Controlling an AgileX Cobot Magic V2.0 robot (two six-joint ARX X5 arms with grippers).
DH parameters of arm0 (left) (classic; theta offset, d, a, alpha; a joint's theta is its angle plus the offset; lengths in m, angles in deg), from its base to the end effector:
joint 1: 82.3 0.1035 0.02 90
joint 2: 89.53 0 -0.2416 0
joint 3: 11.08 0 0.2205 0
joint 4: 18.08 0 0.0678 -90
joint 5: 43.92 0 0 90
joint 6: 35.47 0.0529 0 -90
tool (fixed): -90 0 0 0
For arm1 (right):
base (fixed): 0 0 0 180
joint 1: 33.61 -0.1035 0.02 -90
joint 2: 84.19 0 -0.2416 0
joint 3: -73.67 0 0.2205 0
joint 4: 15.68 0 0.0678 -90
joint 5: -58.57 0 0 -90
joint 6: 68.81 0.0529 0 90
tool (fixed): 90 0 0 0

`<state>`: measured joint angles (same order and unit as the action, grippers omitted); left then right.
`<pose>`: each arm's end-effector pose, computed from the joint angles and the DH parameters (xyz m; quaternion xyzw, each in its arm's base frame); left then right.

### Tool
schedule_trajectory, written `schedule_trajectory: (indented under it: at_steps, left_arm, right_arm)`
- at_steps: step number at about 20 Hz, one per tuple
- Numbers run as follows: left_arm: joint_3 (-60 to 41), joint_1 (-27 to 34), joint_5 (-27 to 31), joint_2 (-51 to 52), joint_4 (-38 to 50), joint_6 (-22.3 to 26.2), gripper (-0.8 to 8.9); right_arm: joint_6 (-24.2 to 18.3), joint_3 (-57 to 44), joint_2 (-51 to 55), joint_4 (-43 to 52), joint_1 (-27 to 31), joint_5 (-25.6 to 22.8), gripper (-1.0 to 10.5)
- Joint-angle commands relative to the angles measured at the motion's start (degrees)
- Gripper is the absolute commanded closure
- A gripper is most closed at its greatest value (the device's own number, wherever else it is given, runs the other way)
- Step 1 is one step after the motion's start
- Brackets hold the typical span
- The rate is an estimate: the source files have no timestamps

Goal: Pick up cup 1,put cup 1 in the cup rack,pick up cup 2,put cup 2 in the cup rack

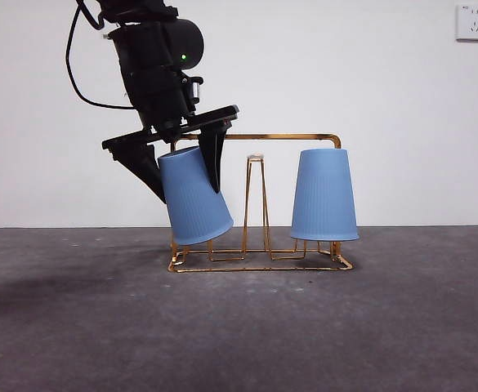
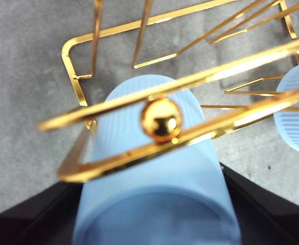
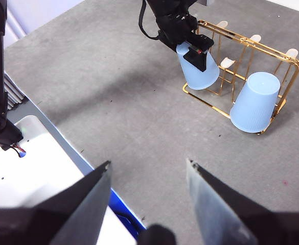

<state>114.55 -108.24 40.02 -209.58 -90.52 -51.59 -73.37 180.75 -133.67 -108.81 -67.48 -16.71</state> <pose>0.3642 -0.1834 0.2233 -0.0183 0.5695 -0.1517 0.8076 0.0573 0.0546 0.4042 -0.0852 0.2850 0.4035 0.8653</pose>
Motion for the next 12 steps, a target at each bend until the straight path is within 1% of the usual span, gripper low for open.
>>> schedule_trajectory:
  at_steps: [1,2,6,8,12]
  left_arm:
    - [1.05,-0.33,-0.39,-1.44,-0.20,-0.35,4.22]
    - [1.40,-0.52,-0.39,-1.44,-0.55,-0.35,4.04]
    - [2.80,-0.66,-0.85,-1.36,-2.60,-0.20,4.01]
    - [3.23,-0.66,-1.84,-1.33,-3.34,0.07,3.35]
    - [3.26,-0.61,-1.38,-1.33,-4.57,0.07,3.33]
  right_arm:
    - [-0.63,-0.17,0.15,-0.55,-0.20,-0.17,7.0]
    - [-0.63,-0.17,0.15,-0.66,-0.20,-0.17,7.0]
    - [-0.61,-0.17,0.15,-0.68,-0.20,-0.13,7.0]
    - [-0.61,-0.17,0.15,-0.70,-0.20,0.07,7.0]
    - [-0.59,-0.17,0.22,-1.27,-0.20,0.52,7.0]
